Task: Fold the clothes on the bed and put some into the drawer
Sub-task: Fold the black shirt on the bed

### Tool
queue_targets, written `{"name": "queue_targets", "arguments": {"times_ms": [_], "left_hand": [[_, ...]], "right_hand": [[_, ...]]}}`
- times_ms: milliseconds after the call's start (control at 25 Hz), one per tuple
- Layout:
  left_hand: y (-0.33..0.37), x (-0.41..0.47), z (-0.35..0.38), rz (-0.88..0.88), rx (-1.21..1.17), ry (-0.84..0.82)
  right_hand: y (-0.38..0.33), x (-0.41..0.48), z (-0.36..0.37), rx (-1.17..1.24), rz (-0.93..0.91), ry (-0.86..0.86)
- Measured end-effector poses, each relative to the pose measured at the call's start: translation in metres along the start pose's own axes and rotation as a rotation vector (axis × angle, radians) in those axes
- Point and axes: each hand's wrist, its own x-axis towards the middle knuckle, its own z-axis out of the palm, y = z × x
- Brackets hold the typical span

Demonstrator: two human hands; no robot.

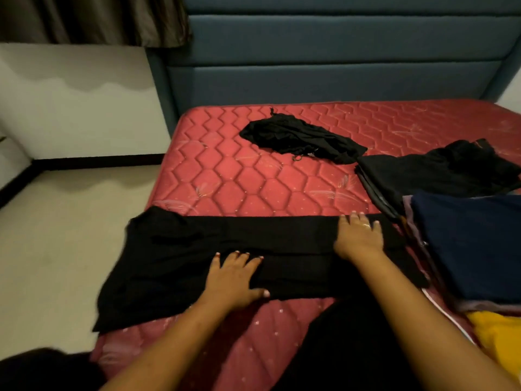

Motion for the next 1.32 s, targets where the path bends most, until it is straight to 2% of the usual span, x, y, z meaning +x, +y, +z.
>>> {"name": "queue_targets", "arguments": {"times_ms": [160,280,360,440,560,640,720,800,960,1160,1240,1320], "left_hand": [[-0.120,-0.059,-0.010,-0.328,-0.062,0.163],[-0.169,-0.086,0.017,-0.495,-0.278,0.083],[-0.185,-0.083,0.025,-0.480,-0.382,-0.008],[-0.202,-0.069,0.021,-0.427,-0.440,-0.034],[-0.219,-0.043,0.007,-0.326,-0.911,0.053],[-0.213,-0.034,0.000,-0.307,-1.110,0.077],[-0.206,-0.030,-0.001,-0.306,-1.032,0.071],[-0.204,-0.030,0.002,-0.302,-0.882,0.055],[-0.201,-0.035,0.015,-0.343,-0.692,0.036],[-0.189,-0.035,0.012,-0.343,-0.824,0.298],[-0.190,-0.034,0.008,-0.318,-0.931,0.293],[-0.192,-0.036,0.004,-0.267,-0.989,0.312]], "right_hand": [[-0.154,-0.042,0.002,0.133,-0.565,0.027],[-0.252,-0.071,0.028,0.156,-0.859,-0.128],[-0.286,-0.082,0.048,0.075,-0.935,-0.231],[-0.298,-0.083,0.059,0.114,-0.935,-0.171],[-0.298,-0.068,0.060,0.266,-0.913,-0.041],[-0.298,-0.057,0.060,0.353,-0.918,-0.050],[-0.299,-0.049,0.062,0.437,-0.914,-0.099],[-0.297,-0.042,0.064,0.470,-0.887,-0.068],[-0.293,-0.046,0.060,0.363,-0.867,-0.009],[-0.280,-0.049,0.049,0.321,-0.859,-0.167],[-0.274,-0.046,0.049,0.322,-0.839,-0.176],[-0.270,-0.045,0.054,0.373,-0.822,-0.108]]}}
